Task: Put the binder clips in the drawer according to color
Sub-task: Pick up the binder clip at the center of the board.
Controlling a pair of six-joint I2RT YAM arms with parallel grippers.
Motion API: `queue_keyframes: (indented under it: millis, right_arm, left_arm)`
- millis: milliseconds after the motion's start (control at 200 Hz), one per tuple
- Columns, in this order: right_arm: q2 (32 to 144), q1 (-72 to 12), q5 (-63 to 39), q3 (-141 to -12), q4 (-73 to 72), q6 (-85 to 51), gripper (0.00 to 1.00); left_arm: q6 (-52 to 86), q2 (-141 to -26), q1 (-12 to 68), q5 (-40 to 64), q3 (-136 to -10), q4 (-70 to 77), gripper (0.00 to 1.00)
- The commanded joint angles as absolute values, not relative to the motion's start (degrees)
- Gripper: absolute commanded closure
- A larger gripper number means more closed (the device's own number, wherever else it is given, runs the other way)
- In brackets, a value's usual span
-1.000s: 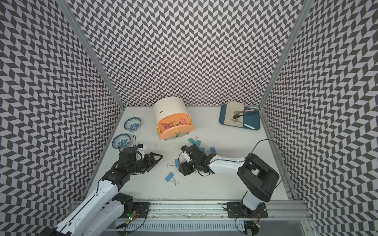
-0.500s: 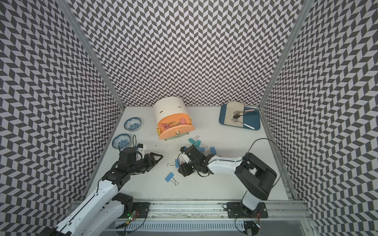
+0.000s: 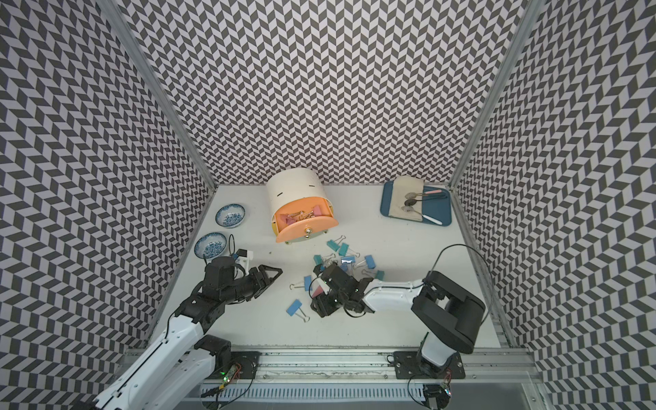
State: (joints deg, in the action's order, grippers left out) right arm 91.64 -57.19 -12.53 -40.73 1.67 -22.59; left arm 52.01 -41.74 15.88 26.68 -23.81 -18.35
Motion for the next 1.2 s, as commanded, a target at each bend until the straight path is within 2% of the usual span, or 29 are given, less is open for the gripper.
queue_keyframes:
  millis: [0,200,426,641,1097,1197]
  right_arm:
    - [88.64,-59.34,-10.96,-38.79,0.99,-24.67,0.35]
    - [84.40,-60.82,-8.18,-37.32,2.23,-26.45,0.34]
    - [82.52,-60.82,-0.38,-42.89,8.61,-26.40,0.27]
    - [88.37,-60.82,5.56,-48.68,12.91,-23.74,0.23]
    - [97.27,-60.82,6.88,-54.74,14.50,-20.58,0.20]
    - [98.80,-60.82,6.47,-55.19,14.59,-20.06,0.23]
  left_arm:
    - [51.54,-40.57,16.08,27.16,-23.75,-19.41,0.37]
    - [51.76,-39.55,16.08,27.07,-23.72,-19.78,0.37]
    - [51.33,-39.97,16.08,27.11,-24.55,-19.95,0.37]
    - [51.15,-40.08,16.08,26.96,-24.87,-19.97,0.37]
    - [50.59,-41.04,15.52,27.15,-24.72,-19.69,0.37]
    - [50.36,-41.31,15.16,27.33,-24.72,-19.60,0.37]
